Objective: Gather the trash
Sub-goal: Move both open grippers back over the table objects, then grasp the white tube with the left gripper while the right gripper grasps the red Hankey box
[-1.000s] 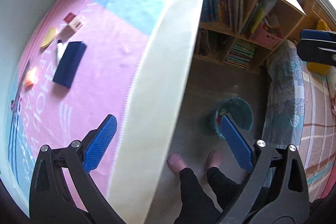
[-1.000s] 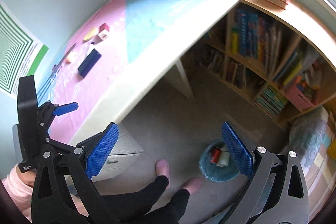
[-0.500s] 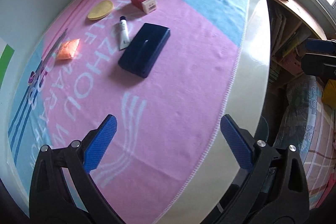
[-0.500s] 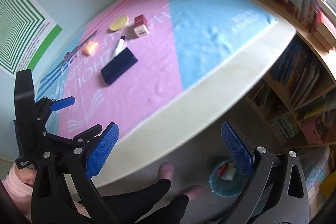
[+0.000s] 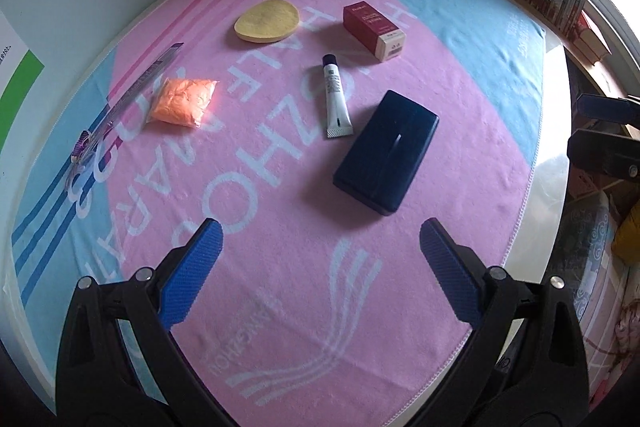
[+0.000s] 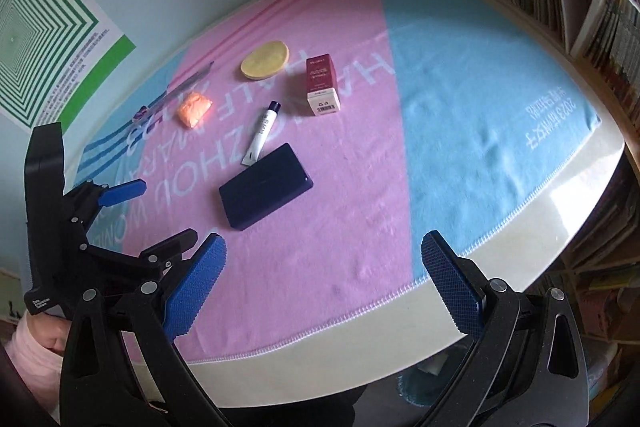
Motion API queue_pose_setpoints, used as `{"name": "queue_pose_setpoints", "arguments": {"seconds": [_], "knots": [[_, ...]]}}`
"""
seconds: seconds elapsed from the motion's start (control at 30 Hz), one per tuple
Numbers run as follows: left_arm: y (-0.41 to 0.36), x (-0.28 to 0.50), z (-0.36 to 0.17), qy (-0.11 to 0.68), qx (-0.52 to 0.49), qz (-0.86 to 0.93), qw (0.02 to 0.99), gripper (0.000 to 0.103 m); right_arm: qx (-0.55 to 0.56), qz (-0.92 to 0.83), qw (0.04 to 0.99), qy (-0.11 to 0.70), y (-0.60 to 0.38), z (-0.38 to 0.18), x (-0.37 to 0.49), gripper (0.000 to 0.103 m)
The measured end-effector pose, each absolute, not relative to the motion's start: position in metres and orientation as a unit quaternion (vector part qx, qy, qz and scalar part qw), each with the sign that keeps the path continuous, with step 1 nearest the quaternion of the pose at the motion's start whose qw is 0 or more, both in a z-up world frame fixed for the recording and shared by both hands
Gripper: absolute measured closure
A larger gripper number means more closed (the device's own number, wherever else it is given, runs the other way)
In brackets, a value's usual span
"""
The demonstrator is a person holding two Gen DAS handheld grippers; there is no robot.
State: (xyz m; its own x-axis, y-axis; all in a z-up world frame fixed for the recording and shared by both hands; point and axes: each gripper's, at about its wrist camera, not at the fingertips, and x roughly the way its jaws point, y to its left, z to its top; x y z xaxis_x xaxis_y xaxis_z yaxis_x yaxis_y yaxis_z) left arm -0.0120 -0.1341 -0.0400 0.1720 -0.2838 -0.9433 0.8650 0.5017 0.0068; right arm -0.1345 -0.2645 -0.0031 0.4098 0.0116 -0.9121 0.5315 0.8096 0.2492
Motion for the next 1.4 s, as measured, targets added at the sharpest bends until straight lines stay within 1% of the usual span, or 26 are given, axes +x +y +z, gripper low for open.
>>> {"name": "queue_pose_setpoints", "arguments": {"seconds": [0.27,0.73,0.83,0.9,0.93,0.97,1.0,1.07,1.13,1.2,1.3,1.37,1.4], "knots": [[-0.161,0.018,-0.050,0.528,0.255,-0.367,0.722,0.006,0.249,-0.110,0.800,0.534,-0.301,-0.017,-0.088,0.006],[-0.208,0.055,-0.076,0.547,0.252,-0.330,0.727,0.007,0.239,-0.050,0.794,0.557,-0.346,-0.044,-0.025,0.007],[-0.214,0.059,-0.081,0.556,0.243,-0.337,0.720,0.008,0.236,-0.042,0.790,0.564,-0.350,-0.051,-0.016,0.008],[-0.218,0.059,-0.084,0.556,0.247,-0.338,0.718,0.011,0.234,-0.038,0.788,0.568,-0.351,-0.056,-0.010,0.008],[-0.220,0.059,-0.087,0.554,0.254,-0.338,0.717,0.016,0.233,-0.036,0.786,0.571,-0.351,-0.059,-0.007,0.012],[-0.222,0.061,-0.089,0.555,0.257,-0.339,0.715,0.023,0.233,-0.035,0.784,0.574,-0.351,-0.061,-0.005,0.020],[-0.223,0.061,-0.092,0.557,0.260,-0.338,0.713,0.026,0.233,-0.034,0.781,0.579,-0.352,-0.065,-0.002,0.024],[-0.224,0.065,-0.097,0.567,0.251,-0.345,0.705,0.033,0.238,-0.030,0.776,0.584,-0.354,-0.071,0.004,0.026],[-0.225,0.064,-0.096,0.560,0.244,-0.352,0.709,0.034,0.233,-0.027,0.774,0.588,-0.353,-0.075,0.008,0.026],[-0.227,0.062,-0.097,0.554,0.251,-0.356,0.709,0.038,0.226,-0.022,0.773,0.592,-0.350,-0.077,0.014,0.028],[-0.230,0.057,-0.097,0.538,0.269,-0.360,0.713,0.043,0.215,-0.022,0.771,0.599,-0.346,-0.082,0.022,0.038],[-0.230,0.057,-0.096,0.537,0.268,-0.364,0.713,0.047,0.214,-0.023,0.767,0.604,-0.345,-0.087,0.025,0.055],[-0.229,0.057,-0.095,0.535,0.268,-0.365,0.713,0.052,0.214,-0.023,0.766,0.606,-0.345,-0.089,0.026,0.060]]}}
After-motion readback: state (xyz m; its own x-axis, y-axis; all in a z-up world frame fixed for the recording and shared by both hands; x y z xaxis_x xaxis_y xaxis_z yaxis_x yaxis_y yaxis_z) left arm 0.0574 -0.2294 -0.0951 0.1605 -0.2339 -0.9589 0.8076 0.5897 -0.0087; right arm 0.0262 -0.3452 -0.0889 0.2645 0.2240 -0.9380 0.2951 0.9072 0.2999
